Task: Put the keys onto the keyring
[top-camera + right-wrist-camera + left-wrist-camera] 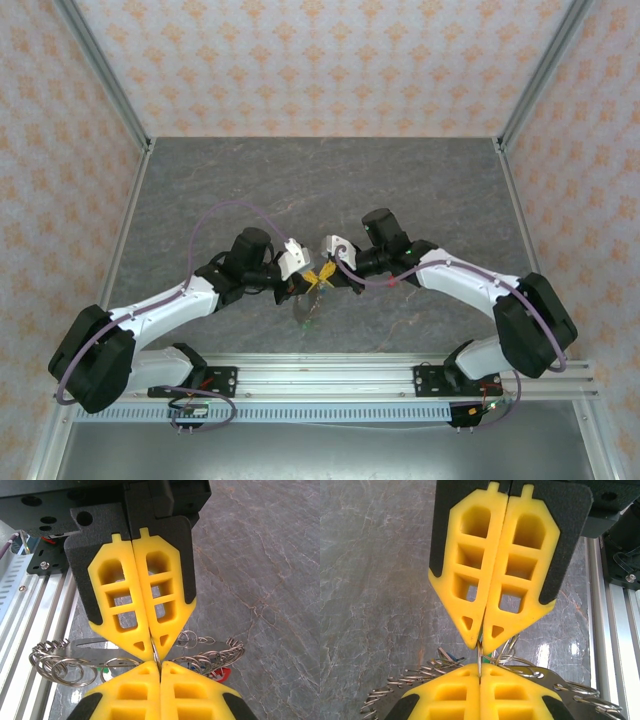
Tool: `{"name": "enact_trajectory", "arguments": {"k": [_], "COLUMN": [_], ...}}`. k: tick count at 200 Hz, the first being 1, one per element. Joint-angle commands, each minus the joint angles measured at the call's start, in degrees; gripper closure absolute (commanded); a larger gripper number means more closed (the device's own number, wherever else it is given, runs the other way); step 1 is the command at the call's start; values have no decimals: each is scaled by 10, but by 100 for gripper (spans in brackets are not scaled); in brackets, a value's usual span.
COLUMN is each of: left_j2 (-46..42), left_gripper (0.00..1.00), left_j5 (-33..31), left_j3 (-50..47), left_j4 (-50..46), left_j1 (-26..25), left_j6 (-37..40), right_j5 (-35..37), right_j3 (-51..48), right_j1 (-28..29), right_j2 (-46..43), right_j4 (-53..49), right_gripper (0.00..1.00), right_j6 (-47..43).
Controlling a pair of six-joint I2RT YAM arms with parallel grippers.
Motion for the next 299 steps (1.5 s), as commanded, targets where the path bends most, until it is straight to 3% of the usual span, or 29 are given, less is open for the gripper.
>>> {"name": "enact_trajectory", "arguments": {"k": [1,52,106,153,174,225,299], "left_j2": [-8,2,16,17,12,-10,-17], "left_gripper": [89,85,86,100,100,100,100], "left_j5": [5,-6,-12,-10,-7,15,24], "left_j3": [21,41,55,53,47,9,2], "left_j4": [6,-21,-58,-57,-40,57,75], "left_j1": [-3,-5,-10,-10,-10,-10,-10], "left_j6": [10,31,56,57,48,-5,-18], "right_j5": [1,16,18,3,12,6,-7], "right_j3": [27,62,66,55,40,-2,-25], "right_j1": [1,10,18,18,16,1,-15], "right_j2": [-2,-1,-11,-16,-23,-18,-5], "right_j4": [-29,-99,-84,-55,-38,-8,31], "right_gripper": [100,100,100,100,100,89,84], "right_j6": [-21,-45,-32,-13,-10,-9,-2]}}
